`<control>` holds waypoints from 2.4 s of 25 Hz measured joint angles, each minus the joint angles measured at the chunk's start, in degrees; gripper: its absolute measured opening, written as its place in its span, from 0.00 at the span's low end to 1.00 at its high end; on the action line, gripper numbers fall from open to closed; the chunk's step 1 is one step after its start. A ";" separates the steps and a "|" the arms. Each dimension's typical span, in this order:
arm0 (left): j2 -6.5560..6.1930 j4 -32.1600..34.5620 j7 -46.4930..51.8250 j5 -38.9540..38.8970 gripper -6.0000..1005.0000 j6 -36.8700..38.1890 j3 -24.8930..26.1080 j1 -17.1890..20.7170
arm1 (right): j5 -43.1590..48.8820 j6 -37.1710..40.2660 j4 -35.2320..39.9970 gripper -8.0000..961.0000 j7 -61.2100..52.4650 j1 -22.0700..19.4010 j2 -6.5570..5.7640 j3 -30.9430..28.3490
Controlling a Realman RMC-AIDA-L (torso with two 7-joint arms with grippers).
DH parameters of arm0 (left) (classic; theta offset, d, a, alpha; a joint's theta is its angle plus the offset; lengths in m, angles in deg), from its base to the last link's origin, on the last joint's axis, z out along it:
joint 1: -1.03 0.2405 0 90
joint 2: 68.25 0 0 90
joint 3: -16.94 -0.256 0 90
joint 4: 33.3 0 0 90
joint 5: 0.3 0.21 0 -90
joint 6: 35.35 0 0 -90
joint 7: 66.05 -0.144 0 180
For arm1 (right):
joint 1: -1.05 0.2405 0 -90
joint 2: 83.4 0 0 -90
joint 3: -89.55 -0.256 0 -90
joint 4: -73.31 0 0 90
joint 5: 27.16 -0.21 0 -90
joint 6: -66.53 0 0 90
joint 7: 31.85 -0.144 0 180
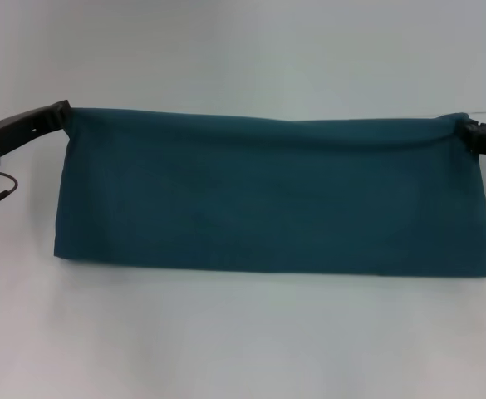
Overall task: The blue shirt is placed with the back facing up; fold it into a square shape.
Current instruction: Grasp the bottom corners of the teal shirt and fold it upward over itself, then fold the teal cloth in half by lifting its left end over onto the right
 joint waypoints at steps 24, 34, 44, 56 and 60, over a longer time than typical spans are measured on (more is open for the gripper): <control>1.73 -1.30 -4.79 -5.24 0.09 -5.80 -0.08 -0.33 | -0.69 -6.91 -1.61 0.10 1.58 0.42 0.60 6.09; 1.77 -1.12 -5.07 -7.74 0.45 -6.92 -0.09 0.84 | -4.92 -4.61 -0.80 0.46 0.01 -1.05 -0.29 5.61; 0.23 1.29 -2.34 -7.03 0.86 9.98 -0.27 7.57 | -4.55 12.45 1.21 0.87 -14.63 -7.08 -5.03 9.65; 0.58 6.77 2.30 -3.58 0.86 16.51 -4.96 13.62 | 0.05 25.59 5.48 0.96 -32.16 -11.27 -8.58 15.30; 0.53 8.43 4.26 1.35 0.86 17.01 -5.32 13.99 | 3.90 27.87 7.29 0.95 -36.75 -11.02 -8.91 15.29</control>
